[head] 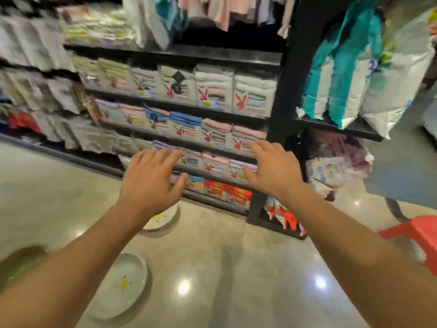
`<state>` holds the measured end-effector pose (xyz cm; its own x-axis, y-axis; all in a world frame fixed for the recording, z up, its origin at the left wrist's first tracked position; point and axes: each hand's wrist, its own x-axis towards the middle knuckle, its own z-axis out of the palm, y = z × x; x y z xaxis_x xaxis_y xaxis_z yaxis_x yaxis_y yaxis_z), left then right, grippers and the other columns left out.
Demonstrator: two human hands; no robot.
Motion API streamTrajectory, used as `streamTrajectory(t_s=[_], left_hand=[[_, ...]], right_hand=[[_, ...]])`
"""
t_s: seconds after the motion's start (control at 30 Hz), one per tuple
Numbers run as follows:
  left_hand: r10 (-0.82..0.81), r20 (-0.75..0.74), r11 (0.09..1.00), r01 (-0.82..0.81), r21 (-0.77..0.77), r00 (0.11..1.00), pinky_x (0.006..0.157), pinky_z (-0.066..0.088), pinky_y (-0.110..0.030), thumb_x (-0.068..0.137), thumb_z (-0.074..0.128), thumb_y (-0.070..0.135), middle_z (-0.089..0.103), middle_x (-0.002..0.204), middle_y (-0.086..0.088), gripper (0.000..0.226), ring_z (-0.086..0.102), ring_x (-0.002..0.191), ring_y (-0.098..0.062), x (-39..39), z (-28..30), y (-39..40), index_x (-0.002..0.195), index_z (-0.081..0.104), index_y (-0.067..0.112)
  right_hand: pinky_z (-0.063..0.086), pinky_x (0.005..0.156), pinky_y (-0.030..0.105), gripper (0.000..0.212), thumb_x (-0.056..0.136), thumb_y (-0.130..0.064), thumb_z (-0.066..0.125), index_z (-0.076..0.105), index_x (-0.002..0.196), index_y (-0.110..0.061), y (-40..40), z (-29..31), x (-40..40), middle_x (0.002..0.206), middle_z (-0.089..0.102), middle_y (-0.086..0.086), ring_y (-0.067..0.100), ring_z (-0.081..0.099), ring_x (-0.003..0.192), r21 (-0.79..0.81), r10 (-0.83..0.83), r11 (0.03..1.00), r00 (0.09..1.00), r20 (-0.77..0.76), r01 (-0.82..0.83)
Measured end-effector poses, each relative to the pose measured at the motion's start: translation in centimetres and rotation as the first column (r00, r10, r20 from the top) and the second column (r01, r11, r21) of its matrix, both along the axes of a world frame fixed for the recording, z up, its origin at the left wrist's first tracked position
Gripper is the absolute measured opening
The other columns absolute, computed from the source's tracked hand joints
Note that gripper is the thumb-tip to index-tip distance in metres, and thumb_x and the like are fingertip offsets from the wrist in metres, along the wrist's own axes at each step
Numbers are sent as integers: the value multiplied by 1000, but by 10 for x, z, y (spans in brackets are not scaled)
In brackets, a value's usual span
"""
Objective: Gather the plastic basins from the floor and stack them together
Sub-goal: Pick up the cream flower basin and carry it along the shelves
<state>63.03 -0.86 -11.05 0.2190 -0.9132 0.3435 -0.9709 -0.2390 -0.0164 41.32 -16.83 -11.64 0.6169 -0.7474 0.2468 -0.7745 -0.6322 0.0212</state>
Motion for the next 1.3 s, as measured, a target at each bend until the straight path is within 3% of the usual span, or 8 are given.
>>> streamTrajectory(t_s=[0.17,0.3,0.63,0.9,1.03,1.3], left_hand=[[210,35,978,-210,-2,977,95,43,-46,86,48,49,66,126,-11,59,61,112,-33,125,-11,91,131,62,13],[318,33,946,-320,61,947,97,41,-47,87,46,50,65,129,-10,60,60,114,-33,207,-19,153,135,59,15],[503,-3,853,-496,163,864,107,36,-53,89,49,44,60,136,-15,58,56,120,-36,335,-83,250,137,58,13],[606,-45,761,-563,324,794,106,35,-55,92,44,43,60,135,-17,59,56,121,-37,394,-175,254,140,56,12],[648,-87,726,-579,370,757,105,38,-53,90,48,41,61,133,-18,57,58,118,-37,427,-232,229,137,59,10],[667,-224,730,-564,386,711,98,41,-50,90,52,35,64,127,-18,52,61,111,-37,476,-406,182,134,62,8]], right_hand=[[48,94,49,63,91,-52,48,38,147,-25,48,-4,145,144,49,5,31,49,127,17,185,983,982,-24,-185],[49,94,49,64,92,-54,49,37,148,-25,88,-24,248,145,48,4,31,48,127,53,264,964,964,-36,-262],[47,93,46,64,91,-56,46,37,147,-25,175,-88,433,144,47,3,30,48,126,108,473,879,878,-78,-464],[44,89,45,62,92,-46,54,45,148,-21,178,-176,507,148,48,9,33,50,126,244,576,801,815,-66,-546],[43,95,47,62,93,-46,50,40,151,-23,155,-236,543,152,43,8,33,46,130,336,591,773,803,-75,-538],[45,88,47,59,91,-45,55,52,143,-18,110,-403,600,142,55,11,36,56,118,470,584,747,802,-124,-471]])
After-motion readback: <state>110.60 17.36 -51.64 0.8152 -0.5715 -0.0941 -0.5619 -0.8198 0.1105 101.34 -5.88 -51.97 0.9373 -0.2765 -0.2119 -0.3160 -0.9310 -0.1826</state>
